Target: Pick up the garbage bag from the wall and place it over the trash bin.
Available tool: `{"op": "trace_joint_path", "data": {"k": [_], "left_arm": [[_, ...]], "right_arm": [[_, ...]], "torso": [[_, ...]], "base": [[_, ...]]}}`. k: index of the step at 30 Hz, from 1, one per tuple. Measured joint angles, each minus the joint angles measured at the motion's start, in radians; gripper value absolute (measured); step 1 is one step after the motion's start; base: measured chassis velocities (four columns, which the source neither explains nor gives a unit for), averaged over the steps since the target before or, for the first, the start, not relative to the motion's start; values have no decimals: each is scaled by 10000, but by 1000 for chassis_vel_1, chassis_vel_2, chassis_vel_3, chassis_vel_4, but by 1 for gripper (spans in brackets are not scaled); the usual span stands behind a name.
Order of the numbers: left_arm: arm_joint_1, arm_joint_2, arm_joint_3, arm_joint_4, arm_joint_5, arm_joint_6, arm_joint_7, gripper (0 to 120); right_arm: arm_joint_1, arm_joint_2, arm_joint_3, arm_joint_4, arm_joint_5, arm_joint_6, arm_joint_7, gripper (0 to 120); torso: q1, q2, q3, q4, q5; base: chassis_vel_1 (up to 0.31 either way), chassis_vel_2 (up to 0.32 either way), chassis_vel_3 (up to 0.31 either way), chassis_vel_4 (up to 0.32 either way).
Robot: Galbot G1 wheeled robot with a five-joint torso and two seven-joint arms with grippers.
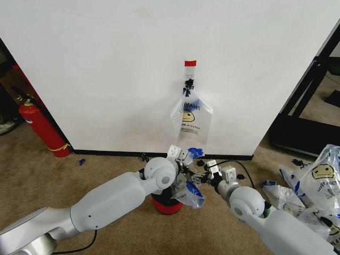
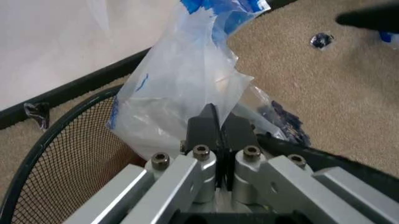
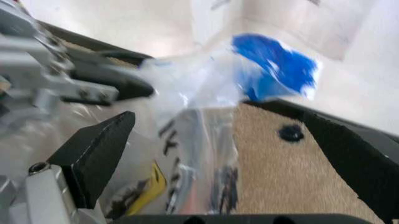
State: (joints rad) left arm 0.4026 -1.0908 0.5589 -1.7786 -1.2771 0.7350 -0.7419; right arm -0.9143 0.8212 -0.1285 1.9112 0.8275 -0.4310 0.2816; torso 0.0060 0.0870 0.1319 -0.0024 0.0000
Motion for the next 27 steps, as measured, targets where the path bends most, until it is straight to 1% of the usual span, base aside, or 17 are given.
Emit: {"op": "trace_joint_path", "data": {"k": [5, 6, 9, 12, 13, 14, 16, 20, 22, 27], "left_arm": [[-8, 17, -7, -64, -10, -1, -1, 0], [12, 50, -18, -116, -18, -1, 0, 0], [70, 103, -42, -181, -22, -1, -1, 0], [145, 170, -91, -243, -25, 0, -2, 0], [156, 177, -101, -252, -26, 0, -2, 0], [174, 194, -136, -267, -29, 0, -1, 0], [178, 203, -149, -274, -30, 0, -1, 0], [196, 257, -201, -320, -35, 2, 2, 0], [212, 257, -210, -337, -36, 2, 7, 0], [243, 225, -211, -322, -23, 3, 11, 0]], "right_arm": [[783, -72, -691, -276, 34, -251, -128, 100], [1069, 11, -913, -452, 230, -412, -78, 100], [1361, 159, -1102, -666, 508, -646, 35, 100], [1697, 339, -1318, -876, 1107, -1035, 289, 100], [1746, 372, -1334, -893, 1261, -1177, 356, 100], [1838, 432, -1352, -919, 1585, -1523, 503, 100], [1868, 447, -1353, -928, 1716, -1665, 566, 100], [1905, 396, -1315, -894, 2141, -2415, 823, 99], [1829, 283, -1231, -813, 2232, -2586, 864, 99], [1658, 212, -1027, -796, 2314, -2636, 942, 97]], "torso": [[0, 0, 0, 1, -1], [0, 0, 0, 0, 0], [0, 0, 0, 2, 0], [0, 0, 0, 3, 0], [0, 0, 0, 3, -1], [0, 0, 0, 2, -1], [0, 0, 0, 2, 0], [0, 0, 0, 3, 1], [0, 0, 0, 1, -1], [0, 0, -1, 1, 1]], "base": [[0, 0, 0, 0], [0, 0, 0, 0], [0, 0, 0, 0], [0, 0, 0, 0], [0, 0, 0, 0], [0, 0, 0, 0], [0, 0, 0, 0], [0, 0, 0, 0], [0, 0, 0, 0], [0, 0, 0, 0]]}}
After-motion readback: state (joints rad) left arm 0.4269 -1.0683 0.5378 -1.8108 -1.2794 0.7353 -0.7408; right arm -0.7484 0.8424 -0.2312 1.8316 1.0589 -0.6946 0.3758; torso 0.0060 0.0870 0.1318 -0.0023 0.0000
